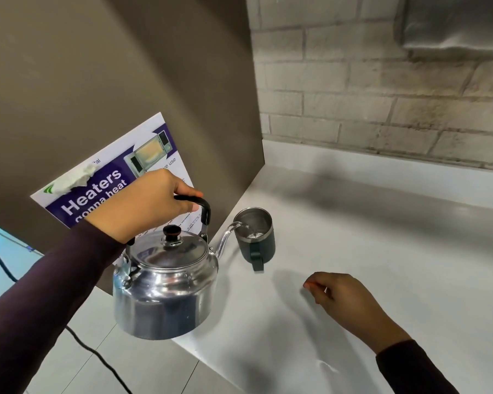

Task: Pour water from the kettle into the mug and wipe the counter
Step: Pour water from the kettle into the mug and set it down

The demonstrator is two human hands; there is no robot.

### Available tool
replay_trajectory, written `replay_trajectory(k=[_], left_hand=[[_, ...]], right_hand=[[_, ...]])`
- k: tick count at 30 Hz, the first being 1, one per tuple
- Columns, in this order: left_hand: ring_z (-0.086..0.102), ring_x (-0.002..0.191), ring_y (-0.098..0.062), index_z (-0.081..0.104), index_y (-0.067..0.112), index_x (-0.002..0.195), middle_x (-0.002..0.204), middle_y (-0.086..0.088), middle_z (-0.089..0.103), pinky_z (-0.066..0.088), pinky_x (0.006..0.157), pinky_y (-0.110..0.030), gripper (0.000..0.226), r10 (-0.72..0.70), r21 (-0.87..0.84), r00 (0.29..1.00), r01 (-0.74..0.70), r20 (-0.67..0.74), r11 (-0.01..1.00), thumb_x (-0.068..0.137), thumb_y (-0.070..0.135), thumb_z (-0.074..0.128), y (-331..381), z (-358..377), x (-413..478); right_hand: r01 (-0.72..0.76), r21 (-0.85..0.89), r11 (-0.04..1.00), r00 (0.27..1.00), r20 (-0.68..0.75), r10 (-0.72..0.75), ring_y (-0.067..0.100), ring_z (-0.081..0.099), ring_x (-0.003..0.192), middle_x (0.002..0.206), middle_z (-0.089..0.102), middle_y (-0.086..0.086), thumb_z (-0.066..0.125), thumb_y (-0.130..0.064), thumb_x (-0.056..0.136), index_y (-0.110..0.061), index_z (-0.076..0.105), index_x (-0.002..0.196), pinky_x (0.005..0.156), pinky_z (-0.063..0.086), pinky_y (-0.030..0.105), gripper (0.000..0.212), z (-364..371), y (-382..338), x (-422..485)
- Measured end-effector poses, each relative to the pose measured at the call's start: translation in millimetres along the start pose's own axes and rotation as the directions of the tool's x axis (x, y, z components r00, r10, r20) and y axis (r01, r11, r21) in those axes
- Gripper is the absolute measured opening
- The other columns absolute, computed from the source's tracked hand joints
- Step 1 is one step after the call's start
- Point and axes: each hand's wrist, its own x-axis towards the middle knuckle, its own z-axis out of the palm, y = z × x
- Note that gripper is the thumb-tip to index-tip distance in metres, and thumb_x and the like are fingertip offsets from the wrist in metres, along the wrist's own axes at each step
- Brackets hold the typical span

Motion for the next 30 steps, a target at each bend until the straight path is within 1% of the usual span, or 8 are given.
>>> replay_trajectory(k=[7, 12, 16, 18, 20, 22, 25, 30], left_hand=[[0.048, 0.045, 0.024, 0.074, 0.023, 0.104, 0.038, 0.040, 0.050, 0.033, 0.045, 0.003, 0.024, -0.014, -0.009, 1.000, 0.014, 0.020, 1.000, 0.080, 0.019, 0.071, -0.1, 2.9, 2.5], [0.052, 0.048, 0.018, 0.075, 0.025, 0.101, 0.042, 0.026, 0.057, 0.035, 0.045, 0.000, 0.022, -0.019, 0.014, 0.999, 0.019, 0.034, 1.000, 0.079, 0.021, 0.071, 2.3, 2.5, 4.3], [0.048, 0.045, 0.022, 0.075, 0.023, 0.100, 0.038, 0.039, 0.050, 0.034, 0.043, 0.001, 0.021, -0.011, 0.029, 0.998, 0.010, 0.055, 1.000, 0.080, 0.019, 0.070, 5.2, -0.7, 6.3], [0.048, 0.045, 0.022, 0.075, 0.022, 0.101, 0.039, 0.041, 0.050, 0.033, 0.043, 0.001, 0.021, -0.006, 0.038, 0.998, 0.004, 0.060, 0.999, 0.080, 0.018, 0.070, 7.1, -2.4, 6.9], [0.048, 0.044, 0.022, 0.075, 0.021, 0.101, 0.038, 0.038, 0.051, 0.034, 0.043, 0.001, 0.021, -0.005, 0.047, 0.998, 0.002, 0.060, 0.999, 0.080, 0.017, 0.070, 8.8, -3.6, 7.3], [0.048, 0.043, 0.022, 0.075, 0.020, 0.100, 0.038, 0.024, 0.056, 0.034, 0.043, 0.001, 0.021, 0.001, 0.059, 0.998, -0.005, 0.057, 0.998, 0.080, 0.017, 0.070, 10.4, -4.5, 7.0], [0.048, 0.042, 0.021, 0.075, 0.020, 0.100, 0.058, 0.022, 0.058, 0.034, 0.043, 0.000, 0.021, 0.007, 0.082, 0.998, -0.012, 0.061, 0.997, 0.080, 0.017, 0.070, 12.7, -5.8, 6.3], [0.047, 0.041, 0.021, 0.075, 0.019, 0.100, 0.067, 0.020, 0.060, 0.033, 0.041, 0.000, 0.021, -0.003, 0.096, 0.996, -0.006, 0.087, 0.995, 0.081, 0.017, 0.069, 15.7, -8.7, 6.0]], right_hand=[[-0.010, -0.010, 1.000, 1.000, -0.005, 0.010, -0.005, 0.046, 0.055, 0.068, 0.058, -0.016, 0.048, -0.033, 0.093, -0.027, 0.067, 0.091, 0.056, 0.033, 0.006, 0.019, -0.3, 4.0, 0.5], [-0.004, -0.015, 1.000, 1.000, -0.005, 0.004, -0.007, 0.045, 0.055, 0.067, 0.056, -0.017, 0.048, -0.034, 0.093, -0.028, 0.066, 0.092, 0.055, 0.033, 0.005, 0.019, -0.3, 4.2, 1.2], [0.009, -0.022, 1.000, 1.000, -0.005, -0.009, -0.006, 0.045, 0.055, 0.069, 0.056, -0.017, 0.048, -0.034, 0.093, -0.027, 0.066, 0.093, 0.057, 0.032, 0.005, 0.019, -0.1, 3.7, 1.4], [0.012, -0.021, 1.000, 1.000, -0.006, -0.012, -0.006, 0.045, 0.056, 0.069, 0.056, -0.017, 0.048, -0.034, 0.093, -0.027, 0.066, 0.093, 0.058, 0.033, 0.006, 0.020, 0.3, 3.6, 1.2], [0.013, -0.021, 1.000, 1.000, -0.007, -0.013, -0.005, 0.045, 0.056, 0.069, 0.056, -0.017, 0.048, -0.034, 0.093, -0.027, 0.066, 0.092, 0.058, 0.033, 0.006, 0.020, 0.5, 3.9, 1.0], [0.012, -0.017, 1.000, 1.000, -0.008, -0.012, -0.005, 0.046, 0.056, 0.067, 0.056, -0.017, 0.048, -0.034, 0.093, -0.027, 0.066, 0.092, 0.057, 0.034, 0.006, 0.020, 0.5, 4.3, 0.8], [0.011, -0.016, 1.000, 1.000, -0.014, -0.011, -0.005, 0.046, 0.055, 0.065, 0.056, -0.016, 0.048, -0.034, 0.093, -0.028, 0.066, 0.090, 0.057, 0.034, 0.007, 0.019, 0.2, 5.4, 0.9], [0.015, -0.023, 1.000, 1.000, -0.023, -0.015, -0.006, 0.045, 0.053, 0.061, 0.053, -0.018, 0.048, -0.034, 0.093, -0.028, 0.065, 0.088, 0.056, 0.033, 0.006, 0.019, -0.7, 6.5, 0.2]])
